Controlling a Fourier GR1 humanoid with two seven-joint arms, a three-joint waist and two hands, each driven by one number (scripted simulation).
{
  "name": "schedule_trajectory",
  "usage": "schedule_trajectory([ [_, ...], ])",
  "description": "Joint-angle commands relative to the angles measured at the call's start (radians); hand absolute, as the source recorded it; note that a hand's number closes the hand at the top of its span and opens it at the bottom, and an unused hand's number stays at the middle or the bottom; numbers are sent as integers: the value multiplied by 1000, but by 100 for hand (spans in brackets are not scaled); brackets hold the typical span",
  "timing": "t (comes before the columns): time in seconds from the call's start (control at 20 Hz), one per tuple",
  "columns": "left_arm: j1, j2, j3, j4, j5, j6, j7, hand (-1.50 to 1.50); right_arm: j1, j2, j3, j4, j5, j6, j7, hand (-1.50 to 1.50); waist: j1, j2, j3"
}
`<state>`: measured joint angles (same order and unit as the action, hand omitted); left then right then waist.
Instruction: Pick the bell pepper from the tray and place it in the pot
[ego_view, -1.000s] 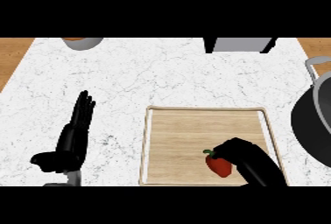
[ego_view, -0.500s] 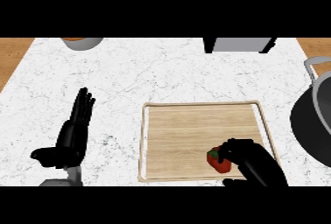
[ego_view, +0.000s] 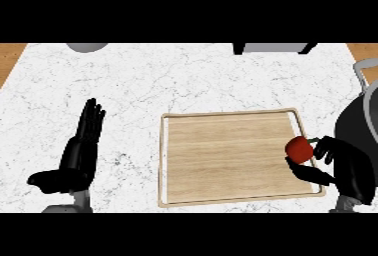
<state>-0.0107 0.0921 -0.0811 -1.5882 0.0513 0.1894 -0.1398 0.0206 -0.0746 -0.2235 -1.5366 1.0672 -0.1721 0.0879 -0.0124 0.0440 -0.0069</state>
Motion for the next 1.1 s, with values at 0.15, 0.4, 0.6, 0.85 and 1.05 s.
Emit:
schedule_trajectory([
  [0.15,-23,1,-23,-9,-11,-13,-2,0,-220,-54,-258,75,144,-86,448,150,80,13,-3],
  [0.4,-46,-12,-59,8,-18,-32,3,0,-403,-173,-337,152,362,-75,725,150,138,19,-5],
  [0.6,-69,-7,-74,-5,-18,-49,18,0,-541,-262,-374,252,524,7,938,150,174,14,-2],
  [0.85,-101,-37,-105,17,-40,-32,35,0,-709,-309,-370,409,720,82,1163,150,178,12,4],
  [1.05,-83,-42,-92,25,-35,-22,26,0,-812,-318,-390,526,837,103,1261,150,161,1,6],
])
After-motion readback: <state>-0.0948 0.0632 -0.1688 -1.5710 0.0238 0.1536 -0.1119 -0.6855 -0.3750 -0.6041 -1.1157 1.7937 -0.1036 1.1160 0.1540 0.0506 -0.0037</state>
